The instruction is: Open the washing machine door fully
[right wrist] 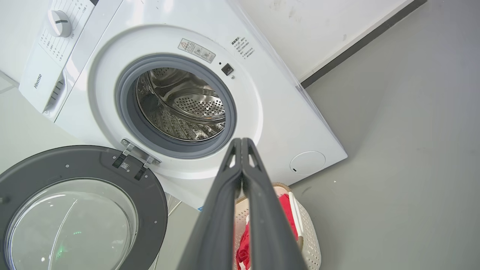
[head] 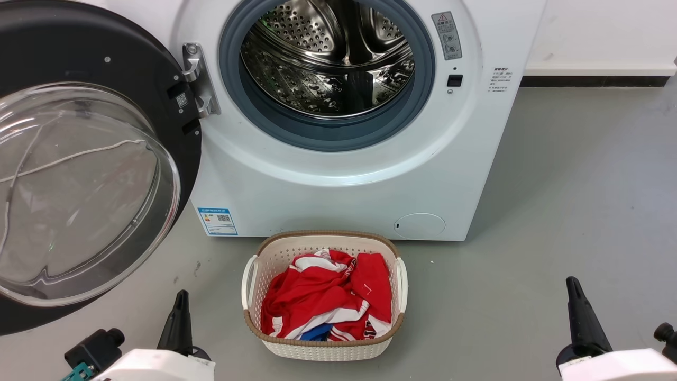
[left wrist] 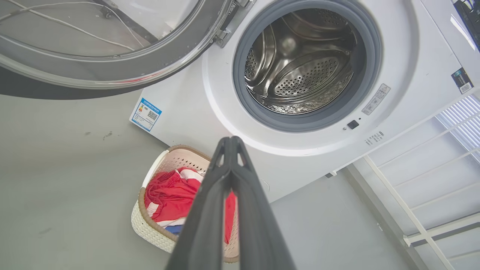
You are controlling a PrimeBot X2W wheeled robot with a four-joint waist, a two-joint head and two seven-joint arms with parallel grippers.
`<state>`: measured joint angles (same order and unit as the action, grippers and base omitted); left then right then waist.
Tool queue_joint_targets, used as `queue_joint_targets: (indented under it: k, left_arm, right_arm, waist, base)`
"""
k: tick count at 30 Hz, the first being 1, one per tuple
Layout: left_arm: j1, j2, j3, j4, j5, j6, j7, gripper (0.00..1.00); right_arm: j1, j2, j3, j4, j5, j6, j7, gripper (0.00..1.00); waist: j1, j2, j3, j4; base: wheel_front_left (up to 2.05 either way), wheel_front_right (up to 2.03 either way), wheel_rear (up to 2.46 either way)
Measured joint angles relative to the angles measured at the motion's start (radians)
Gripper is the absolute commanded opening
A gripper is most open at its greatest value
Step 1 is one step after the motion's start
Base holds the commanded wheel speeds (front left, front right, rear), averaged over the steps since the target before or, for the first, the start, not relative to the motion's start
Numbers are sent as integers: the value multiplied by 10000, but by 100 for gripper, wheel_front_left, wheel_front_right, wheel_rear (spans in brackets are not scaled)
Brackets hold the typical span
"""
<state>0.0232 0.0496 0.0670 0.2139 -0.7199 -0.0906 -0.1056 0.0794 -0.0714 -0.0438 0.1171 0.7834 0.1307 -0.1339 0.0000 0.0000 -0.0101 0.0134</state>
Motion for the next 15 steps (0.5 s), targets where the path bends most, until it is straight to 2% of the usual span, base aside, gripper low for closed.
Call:
queue_joint_targets:
  k: [15]
  left_arm:
    - [-287,2,88,61,-2006,-77,504,0]
  right_arm:
    - [-435,-44,-23,278,1964,0,468,0]
  waist:
    - [0,0,22,-22]
  base:
    - [0,0,0]
